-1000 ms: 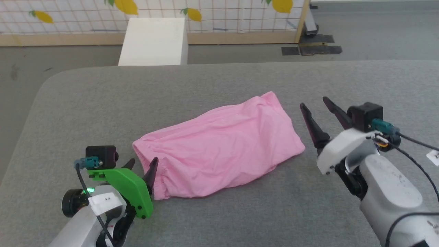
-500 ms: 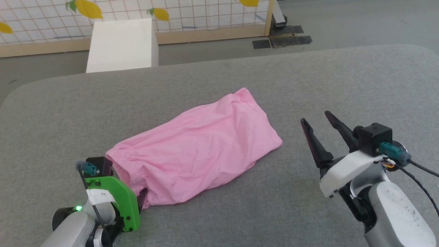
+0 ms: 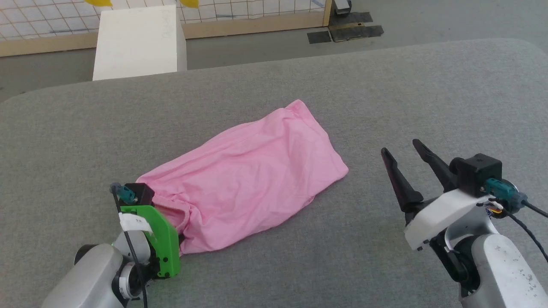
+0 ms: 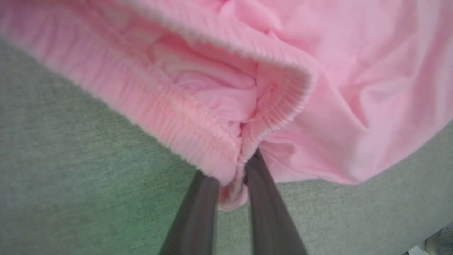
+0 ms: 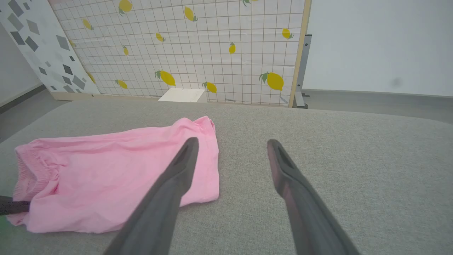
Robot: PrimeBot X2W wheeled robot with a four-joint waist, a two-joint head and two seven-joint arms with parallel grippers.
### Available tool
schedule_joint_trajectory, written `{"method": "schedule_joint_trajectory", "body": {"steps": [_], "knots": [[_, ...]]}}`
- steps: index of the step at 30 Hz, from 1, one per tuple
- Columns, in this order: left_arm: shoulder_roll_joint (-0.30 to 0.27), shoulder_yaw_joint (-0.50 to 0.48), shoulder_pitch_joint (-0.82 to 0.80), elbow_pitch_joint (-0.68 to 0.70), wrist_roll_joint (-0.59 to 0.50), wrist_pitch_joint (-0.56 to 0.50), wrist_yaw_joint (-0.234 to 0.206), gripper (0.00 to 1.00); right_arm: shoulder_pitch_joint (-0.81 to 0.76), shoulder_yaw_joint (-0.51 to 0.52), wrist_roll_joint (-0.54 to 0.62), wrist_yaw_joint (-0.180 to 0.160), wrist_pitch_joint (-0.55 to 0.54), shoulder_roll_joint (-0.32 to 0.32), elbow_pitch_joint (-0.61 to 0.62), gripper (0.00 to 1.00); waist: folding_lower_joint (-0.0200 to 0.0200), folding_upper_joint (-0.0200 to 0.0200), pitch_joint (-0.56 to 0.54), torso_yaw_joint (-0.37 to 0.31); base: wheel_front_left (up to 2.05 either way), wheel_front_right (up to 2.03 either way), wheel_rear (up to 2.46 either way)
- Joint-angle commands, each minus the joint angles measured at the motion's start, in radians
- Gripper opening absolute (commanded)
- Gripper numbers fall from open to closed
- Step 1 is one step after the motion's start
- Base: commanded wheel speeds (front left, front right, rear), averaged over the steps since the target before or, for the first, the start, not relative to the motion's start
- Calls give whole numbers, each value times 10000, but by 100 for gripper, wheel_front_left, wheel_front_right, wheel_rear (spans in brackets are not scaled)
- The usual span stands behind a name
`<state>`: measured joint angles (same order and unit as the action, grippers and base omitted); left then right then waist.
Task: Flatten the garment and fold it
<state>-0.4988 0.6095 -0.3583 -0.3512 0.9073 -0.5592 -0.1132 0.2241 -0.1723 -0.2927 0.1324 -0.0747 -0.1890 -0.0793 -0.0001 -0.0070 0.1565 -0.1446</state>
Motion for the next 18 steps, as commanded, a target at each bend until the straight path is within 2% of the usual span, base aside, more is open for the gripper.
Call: {"method": "schedule_joint_trajectory", "body": {"steps": [1, 7, 10, 11, 18], "knots": [[393, 323, 399, -308, 43, 6, 106, 0, -112, 35, -64, -17, -154, 1, 67, 100, 1, 70, -15, 59, 0, 0, 0], [384, -83, 252, 13, -62, 992, 77, 0, 320, 55, -862, -17, -1194, -309, -455, 100, 1, 70, -45, 442, 0, 0, 0], [347, -234, 161, 398, -152, 1381, 50, 0, 829, -148, -1399, -17, -2059, -562, -1102, 100, 1, 70, -5, 739, 0, 0, 0], [357, -246, 44, 893, -304, 1631, 39, 0, 1444, -516, -1895, -17, -2971, -754, -1789, 100, 1, 70, 84, 1074, 0, 0, 0], [531, -44, -256, 1786, -594, 1833, 97, 0, 2943, -1351, -2676, -17, -4562, -828, -3458, 100, 1, 70, 426, 1701, 0, 0, 0]]}}
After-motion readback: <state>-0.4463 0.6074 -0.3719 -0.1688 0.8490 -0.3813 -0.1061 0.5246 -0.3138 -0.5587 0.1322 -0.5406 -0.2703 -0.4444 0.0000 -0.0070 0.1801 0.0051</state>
